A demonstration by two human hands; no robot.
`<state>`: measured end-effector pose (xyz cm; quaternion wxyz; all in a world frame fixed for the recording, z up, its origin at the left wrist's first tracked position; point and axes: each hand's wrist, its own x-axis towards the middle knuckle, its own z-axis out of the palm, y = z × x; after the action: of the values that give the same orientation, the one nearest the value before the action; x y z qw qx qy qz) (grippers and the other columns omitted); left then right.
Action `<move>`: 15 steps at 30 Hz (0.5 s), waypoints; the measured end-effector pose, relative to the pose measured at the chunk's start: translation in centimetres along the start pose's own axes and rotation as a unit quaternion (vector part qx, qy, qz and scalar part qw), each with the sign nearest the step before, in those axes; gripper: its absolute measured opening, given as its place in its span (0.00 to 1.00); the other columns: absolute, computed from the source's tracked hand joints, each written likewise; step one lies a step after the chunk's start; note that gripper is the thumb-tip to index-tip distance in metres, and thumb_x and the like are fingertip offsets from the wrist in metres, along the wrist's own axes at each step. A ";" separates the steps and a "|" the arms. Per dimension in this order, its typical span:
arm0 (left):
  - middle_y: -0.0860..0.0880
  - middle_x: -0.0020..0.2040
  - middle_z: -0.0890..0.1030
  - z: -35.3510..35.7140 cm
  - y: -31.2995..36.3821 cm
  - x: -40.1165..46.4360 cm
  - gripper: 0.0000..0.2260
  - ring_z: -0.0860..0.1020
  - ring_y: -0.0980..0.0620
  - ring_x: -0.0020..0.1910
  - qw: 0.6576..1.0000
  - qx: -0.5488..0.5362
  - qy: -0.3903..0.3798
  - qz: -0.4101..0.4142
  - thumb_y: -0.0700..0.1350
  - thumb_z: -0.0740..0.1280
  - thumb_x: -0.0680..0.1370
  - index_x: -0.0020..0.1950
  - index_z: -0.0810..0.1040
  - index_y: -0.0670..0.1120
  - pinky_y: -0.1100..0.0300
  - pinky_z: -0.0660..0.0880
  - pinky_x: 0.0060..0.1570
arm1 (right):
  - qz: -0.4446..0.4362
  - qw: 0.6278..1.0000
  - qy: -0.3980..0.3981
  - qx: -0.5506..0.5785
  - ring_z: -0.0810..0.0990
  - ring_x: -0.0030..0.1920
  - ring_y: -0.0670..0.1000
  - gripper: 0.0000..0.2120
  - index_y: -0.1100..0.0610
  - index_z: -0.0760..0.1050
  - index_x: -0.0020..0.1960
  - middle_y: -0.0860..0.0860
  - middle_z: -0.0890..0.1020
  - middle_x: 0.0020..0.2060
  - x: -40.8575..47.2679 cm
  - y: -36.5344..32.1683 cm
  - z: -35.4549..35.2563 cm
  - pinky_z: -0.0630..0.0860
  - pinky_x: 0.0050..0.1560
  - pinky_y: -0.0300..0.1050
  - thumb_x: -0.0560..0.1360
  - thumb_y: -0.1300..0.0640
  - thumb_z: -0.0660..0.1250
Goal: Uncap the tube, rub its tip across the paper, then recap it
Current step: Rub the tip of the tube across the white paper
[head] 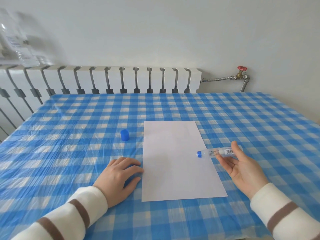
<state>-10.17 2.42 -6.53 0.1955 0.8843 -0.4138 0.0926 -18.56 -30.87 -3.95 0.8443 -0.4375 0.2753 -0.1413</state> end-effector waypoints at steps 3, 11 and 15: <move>0.52 0.52 0.80 0.0 -0.1 -0.1 0.24 0.78 0.51 0.50 1.000 -0.005 -0.001 0.000 0.60 0.48 0.78 0.51 0.80 0.50 0.52 0.76 0.50 | 0.008 1.000 -0.029 -0.006 0.86 0.41 0.53 0.20 0.62 0.77 0.50 0.61 0.86 0.41 -0.5 0.8 1.6 0.81 0.34 0.39 0.69 0.47 0.72; 0.50 0.51 0.80 0.0 -0.2 -0.2 0.22 0.78 0.50 0.48 0.999 -0.020 0.028 0.010 0.57 0.50 0.78 0.49 0.81 0.49 0.53 0.75 0.50 | 0.054 0.993 -0.101 -0.012 0.85 0.37 0.54 0.19 0.64 0.79 0.48 0.61 0.86 0.40 -2.0 4.2 6.1 0.81 0.32 0.40 0.69 0.49 0.73; 0.50 0.49 0.80 0.0 -0.1 -0.3 0.18 0.78 0.51 0.46 0.999 -0.027 0.040 0.026 0.54 0.53 0.78 0.46 0.81 0.49 0.53 0.75 0.48 | 0.072 0.990 -0.122 -0.024 0.85 0.36 0.54 0.18 0.64 0.78 0.48 0.61 0.86 0.40 -2.6 5.5 7.8 0.81 0.32 0.40 0.70 0.49 0.71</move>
<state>-10.29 2.75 -6.64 0.2331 0.8634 -0.4307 0.1216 -16.07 -21.30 -3.94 0.8689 -0.4504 0.2046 -0.0194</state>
